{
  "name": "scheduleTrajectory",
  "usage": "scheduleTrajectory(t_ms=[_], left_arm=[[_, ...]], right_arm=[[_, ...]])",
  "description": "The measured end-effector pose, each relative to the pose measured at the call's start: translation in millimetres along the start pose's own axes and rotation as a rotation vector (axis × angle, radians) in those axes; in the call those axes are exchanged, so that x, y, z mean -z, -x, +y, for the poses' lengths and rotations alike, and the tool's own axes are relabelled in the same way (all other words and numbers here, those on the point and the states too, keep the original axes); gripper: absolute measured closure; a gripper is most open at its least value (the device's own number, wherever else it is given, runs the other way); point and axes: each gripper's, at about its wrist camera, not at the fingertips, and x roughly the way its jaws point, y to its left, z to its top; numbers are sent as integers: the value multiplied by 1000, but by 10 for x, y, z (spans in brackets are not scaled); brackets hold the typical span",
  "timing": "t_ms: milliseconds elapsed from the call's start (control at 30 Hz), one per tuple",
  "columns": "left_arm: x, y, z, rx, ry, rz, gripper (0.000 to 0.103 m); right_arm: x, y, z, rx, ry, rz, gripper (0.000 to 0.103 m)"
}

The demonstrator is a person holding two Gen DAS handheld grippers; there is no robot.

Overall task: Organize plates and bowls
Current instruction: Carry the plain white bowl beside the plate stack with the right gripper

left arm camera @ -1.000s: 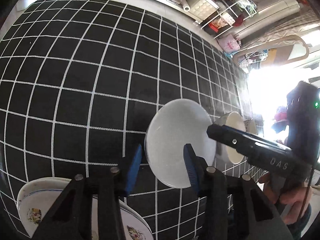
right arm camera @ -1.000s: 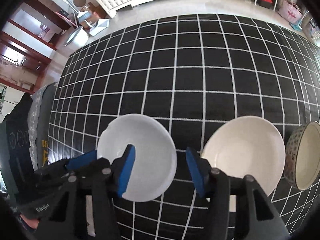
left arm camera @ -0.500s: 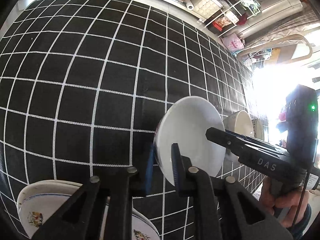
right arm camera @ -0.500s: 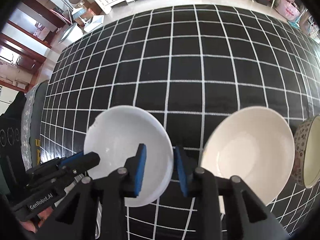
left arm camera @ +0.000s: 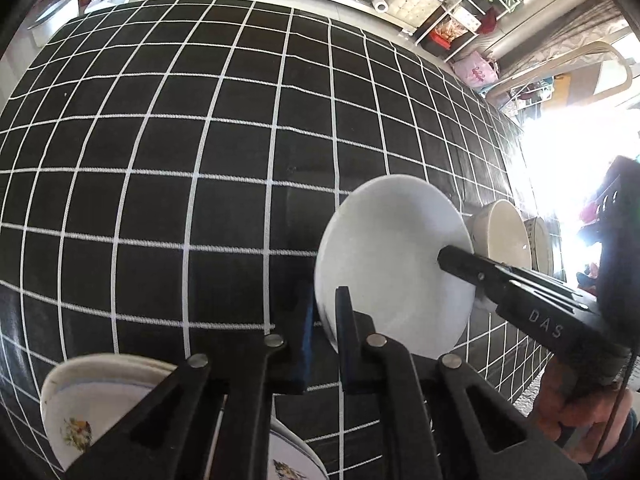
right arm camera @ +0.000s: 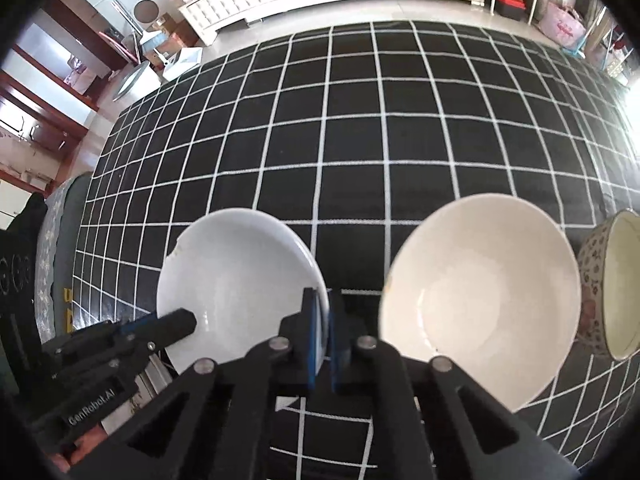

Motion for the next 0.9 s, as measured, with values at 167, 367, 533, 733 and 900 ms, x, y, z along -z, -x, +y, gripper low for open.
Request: scheduleTrajectory(t_ms=[167, 367, 533, 733, 900], left_arm=[[77, 86, -93, -2, -10, -13, 95], [243, 384, -265, -10, -38, -44, 95], [393, 664, -391, -22, -51, -76, 95], [669, 774, -494, -42, -69, -70, 95], [921, 730, -471, -54, -76, -48, 95]], right_arm=[[63, 181, 65, 1, 11, -27, 95], [220, 471, 150, -16, 18, -64, 95], [392, 692, 232, -39, 16, -90, 95], [663, 834, 284, -52, 11, -103, 95], [865, 792, 239, -64, -18, -81, 95]])
